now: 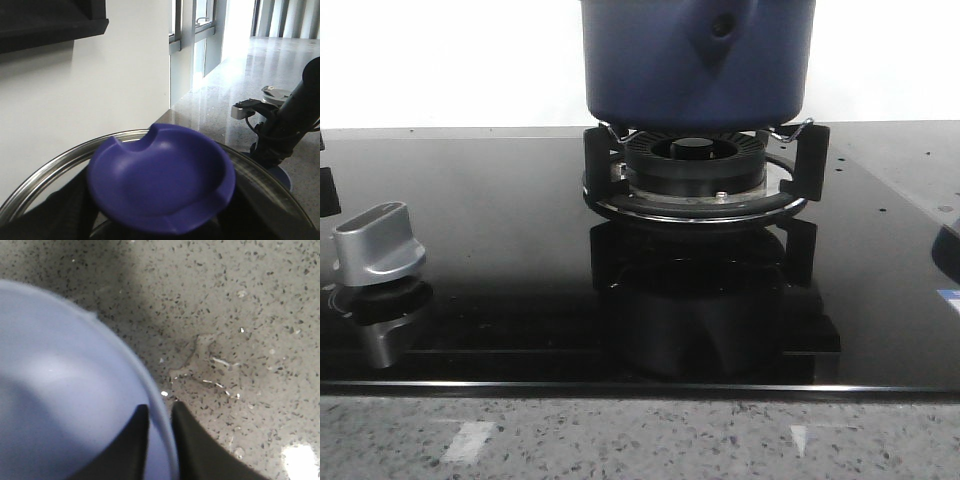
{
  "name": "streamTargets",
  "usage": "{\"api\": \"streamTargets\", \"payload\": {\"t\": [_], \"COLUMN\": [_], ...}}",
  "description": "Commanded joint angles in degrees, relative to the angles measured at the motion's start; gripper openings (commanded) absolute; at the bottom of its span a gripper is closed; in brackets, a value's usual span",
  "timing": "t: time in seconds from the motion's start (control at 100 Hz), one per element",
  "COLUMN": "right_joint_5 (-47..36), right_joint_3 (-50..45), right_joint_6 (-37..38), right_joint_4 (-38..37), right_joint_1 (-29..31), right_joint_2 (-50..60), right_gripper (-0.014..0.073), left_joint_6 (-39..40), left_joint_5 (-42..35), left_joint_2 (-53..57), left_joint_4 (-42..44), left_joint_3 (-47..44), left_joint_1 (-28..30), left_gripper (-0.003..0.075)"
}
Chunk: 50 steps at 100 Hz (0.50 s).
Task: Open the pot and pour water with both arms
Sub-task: 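Lower the bowl onto the counter and open the right gripper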
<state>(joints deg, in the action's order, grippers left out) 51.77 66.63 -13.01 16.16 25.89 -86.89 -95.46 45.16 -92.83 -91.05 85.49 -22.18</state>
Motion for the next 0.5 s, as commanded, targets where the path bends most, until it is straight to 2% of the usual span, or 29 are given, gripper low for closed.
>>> {"api": "streamTargets", "payload": {"t": [0.0,0.06,0.13,0.35,0.49], "right_joint_5": [-1.84,-1.64,-0.46,3.34,4.76], "right_joint_3": [1.37,1.37,2.71,9.8,10.97], "right_joint_6": [0.01,0.01,0.01,0.01,0.01], "right_joint_4": [0.69,0.69,0.69,1.24,2.65], "right_joint_1": [0.32,0.32,0.32,0.32,0.32], "right_joint_2": [1.85,1.96,2.61,6.96,10.22], "right_gripper": [0.0243,0.031,0.0344,0.0345,0.0345], "left_joint_6": [-0.22,-0.22,-0.22,-0.22,-0.22], "left_joint_5": [0.64,0.64,0.64,0.64,2.95], "left_joint_2": [2.49,2.49,2.49,1.9,0.01], "left_joint_4": [-5.13,-5.13,-5.13,-5.13,-5.23], "left_joint_3": [2.37,2.37,2.37,2.37,2.37], "left_joint_1": [-0.5,-0.5,-0.5,-0.5,-0.5], "left_gripper": [0.0355,0.0355,0.0355,0.0355,0.0355]}}
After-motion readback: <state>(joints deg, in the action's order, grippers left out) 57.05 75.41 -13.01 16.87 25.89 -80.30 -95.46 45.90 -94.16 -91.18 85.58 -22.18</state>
